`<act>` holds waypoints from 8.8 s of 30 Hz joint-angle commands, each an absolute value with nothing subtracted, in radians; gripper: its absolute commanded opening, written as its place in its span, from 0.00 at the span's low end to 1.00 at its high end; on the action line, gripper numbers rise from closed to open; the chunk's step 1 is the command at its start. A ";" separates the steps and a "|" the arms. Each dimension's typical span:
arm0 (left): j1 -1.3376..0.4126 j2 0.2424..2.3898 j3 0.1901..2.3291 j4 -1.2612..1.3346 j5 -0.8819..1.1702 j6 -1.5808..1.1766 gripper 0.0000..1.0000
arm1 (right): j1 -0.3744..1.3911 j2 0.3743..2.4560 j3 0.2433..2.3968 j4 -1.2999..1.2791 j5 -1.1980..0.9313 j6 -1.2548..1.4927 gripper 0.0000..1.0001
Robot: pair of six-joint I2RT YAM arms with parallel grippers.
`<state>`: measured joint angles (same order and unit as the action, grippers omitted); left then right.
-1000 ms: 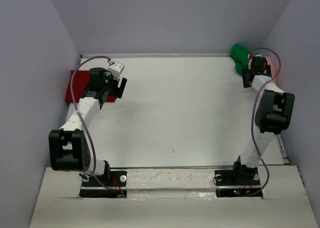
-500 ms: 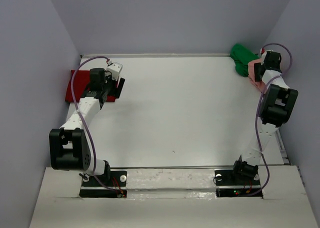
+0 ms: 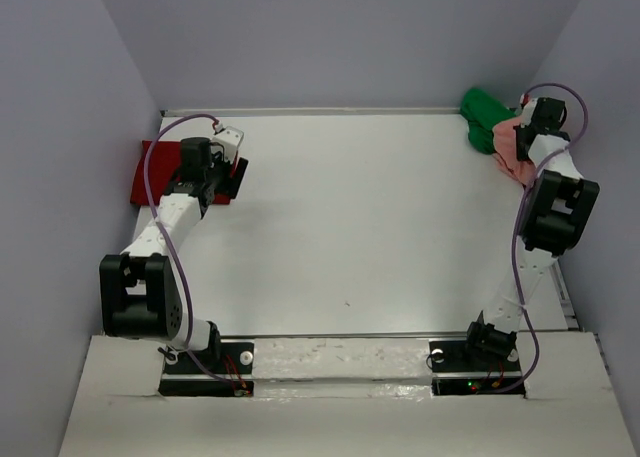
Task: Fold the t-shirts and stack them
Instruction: Grab the tshirt from the pile, then move the tshirt to the center of the board, then flatten the tshirt out
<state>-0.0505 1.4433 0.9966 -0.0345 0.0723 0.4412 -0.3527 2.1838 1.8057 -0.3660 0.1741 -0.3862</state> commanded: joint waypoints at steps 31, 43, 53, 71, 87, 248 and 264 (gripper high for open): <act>0.167 1.042 0.862 -0.126 0.446 0.423 0.90 | -0.054 1.500 2.010 -1.384 -0.901 -0.456 1.00; 0.163 1.052 0.859 -0.161 0.564 0.443 0.89 | -0.054 1.279 1.669 -1.106 -0.626 -0.371 0.97; 0.106 1.098 0.839 -0.196 0.589 0.488 0.86 | 0.102 1.333 1.369 -1.224 -0.677 -0.462 0.79; -0.087 1.196 0.856 -0.285 0.637 0.552 0.77 | 0.594 1.753 1.464 -1.085 -0.301 -0.350 0.64; -0.514 1.640 1.022 -0.327 0.552 0.597 0.64 | 0.212 1.270 1.144 -0.907 -0.138 -0.293 0.70; 0.060 1.313 1.434 -0.304 0.216 0.479 0.00 | 0.301 1.970 1.966 -1.000 0.033 -0.334 0.00; 0.089 1.298 1.508 -0.330 0.218 0.457 0.00 | 0.132 1.820 2.244 -1.077 0.009 -0.399 0.00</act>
